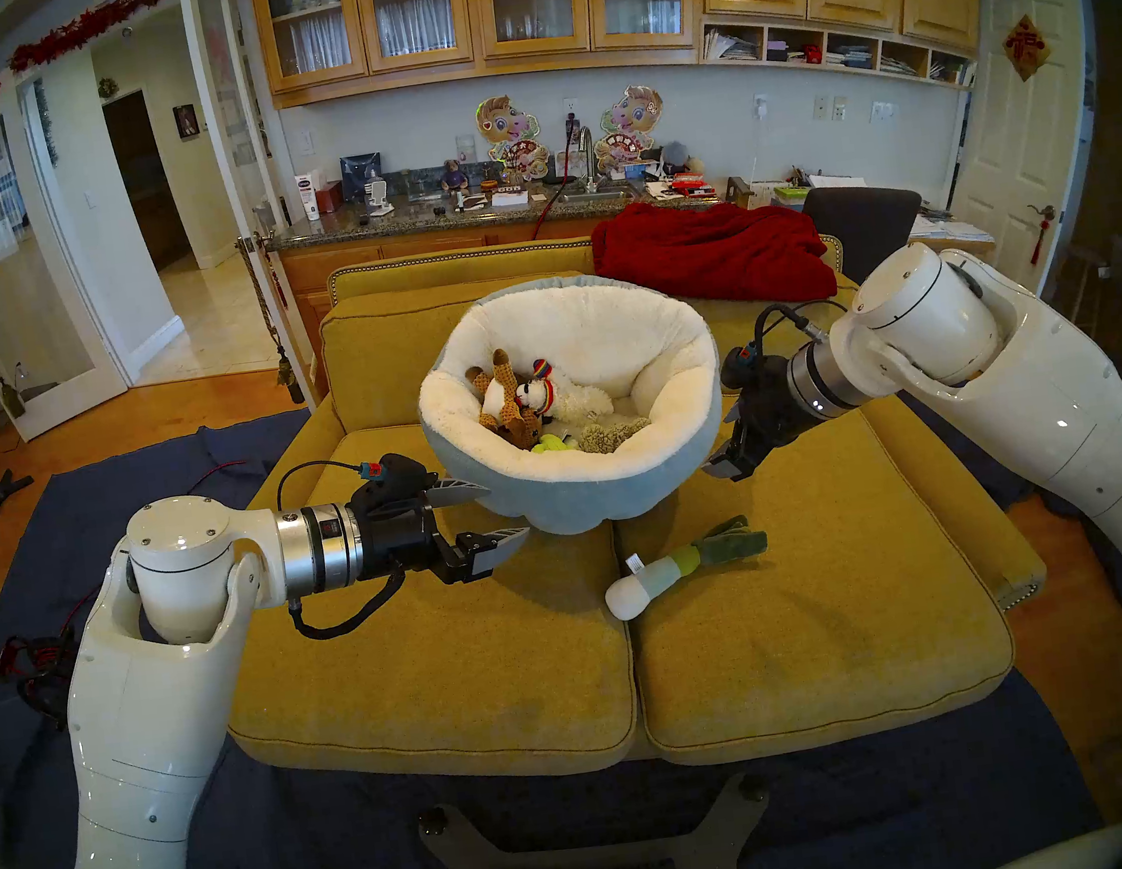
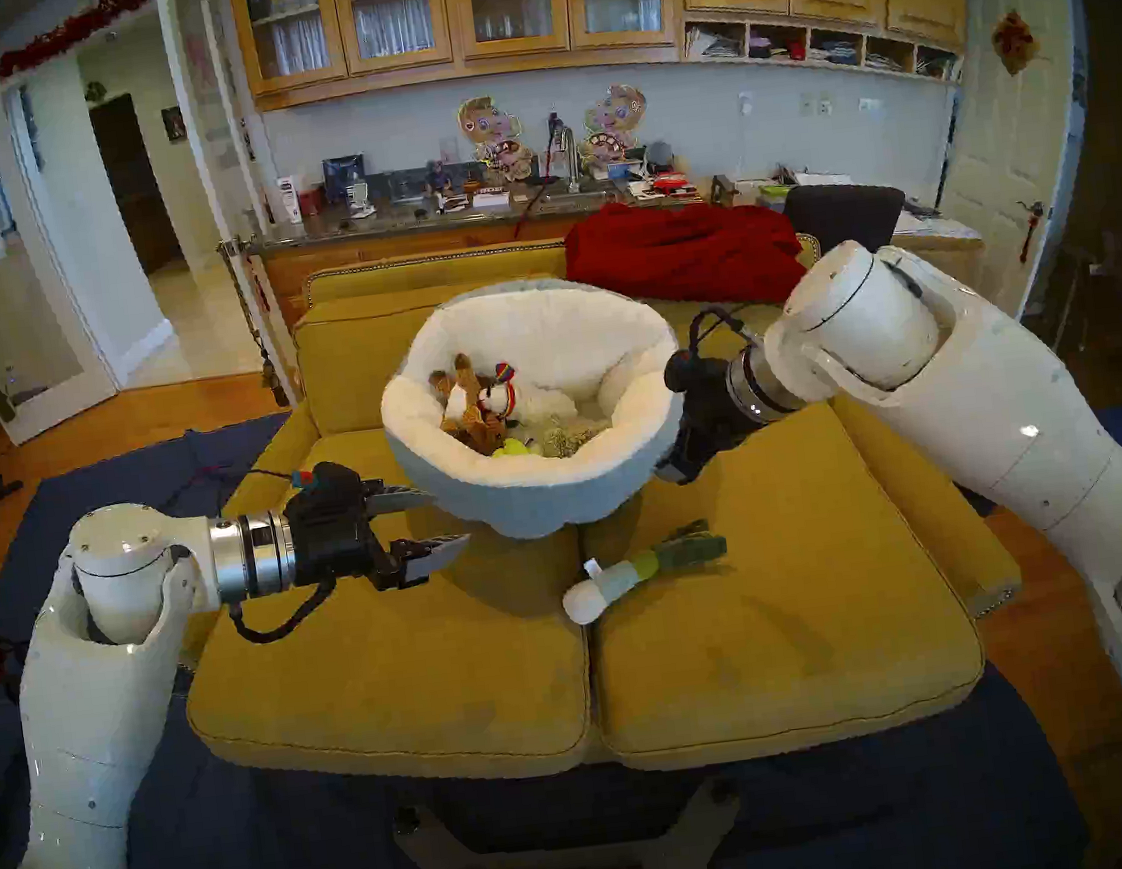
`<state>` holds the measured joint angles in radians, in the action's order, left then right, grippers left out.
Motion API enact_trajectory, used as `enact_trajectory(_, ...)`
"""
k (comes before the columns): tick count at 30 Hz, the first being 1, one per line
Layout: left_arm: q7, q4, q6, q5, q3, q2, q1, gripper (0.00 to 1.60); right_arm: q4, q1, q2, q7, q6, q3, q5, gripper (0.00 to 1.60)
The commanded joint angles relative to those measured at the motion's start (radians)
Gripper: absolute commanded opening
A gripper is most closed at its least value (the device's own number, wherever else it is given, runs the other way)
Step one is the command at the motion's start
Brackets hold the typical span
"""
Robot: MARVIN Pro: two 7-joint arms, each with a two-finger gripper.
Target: Put toys into dog bed
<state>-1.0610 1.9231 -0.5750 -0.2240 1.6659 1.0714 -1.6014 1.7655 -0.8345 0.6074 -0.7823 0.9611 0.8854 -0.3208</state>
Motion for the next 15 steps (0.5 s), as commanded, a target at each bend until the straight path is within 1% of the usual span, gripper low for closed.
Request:
enact_trajectory(1,0.001,0.022,0.001,-0.004,0.011,-0.002,0.025,1.60,0.026,-0.013,-0.035,0.024,-0.001,0.006,-0.033,1.60)
enact_trajectory(10,0.000,0.022,0.001,-0.003,0.012,-0.001,0.025,1.60,0.004,-0.042,-0.049,0.066,-0.001,-0.023,-0.058,1.60)
enact_trajectory(15,-0.001,0.022,0.001,-0.002,0.012,-0.001,0.025,1.60,-0.037,-0.063,-0.041,0.091,-0.001,-0.032,-0.069,1.60)
